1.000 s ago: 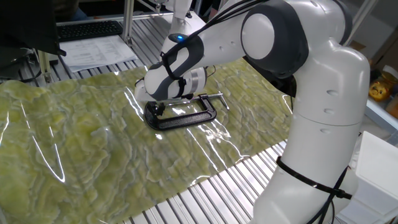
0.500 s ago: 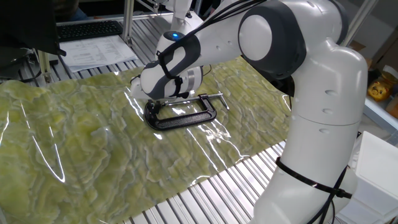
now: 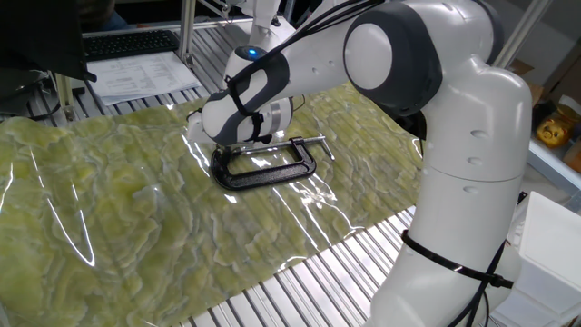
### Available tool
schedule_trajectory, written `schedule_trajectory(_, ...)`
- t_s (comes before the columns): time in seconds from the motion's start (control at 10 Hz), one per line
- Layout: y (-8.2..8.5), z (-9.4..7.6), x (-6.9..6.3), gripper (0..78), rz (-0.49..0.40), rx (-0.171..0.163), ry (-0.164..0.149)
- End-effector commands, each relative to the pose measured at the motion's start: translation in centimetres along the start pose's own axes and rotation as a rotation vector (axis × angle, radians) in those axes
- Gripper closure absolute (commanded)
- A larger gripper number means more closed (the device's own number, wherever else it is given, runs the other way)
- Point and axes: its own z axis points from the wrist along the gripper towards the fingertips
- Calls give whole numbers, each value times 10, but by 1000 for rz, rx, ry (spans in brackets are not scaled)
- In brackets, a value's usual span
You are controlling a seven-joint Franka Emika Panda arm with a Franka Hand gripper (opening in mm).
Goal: Turn the hands of a clock
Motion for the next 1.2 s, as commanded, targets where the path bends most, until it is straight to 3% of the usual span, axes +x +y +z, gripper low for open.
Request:
schedule_trajectory(0.1,7,-2,-10,776,22,0,-2)
schedule_trajectory(1.2,20,-1,-32,776,102,19,-23)
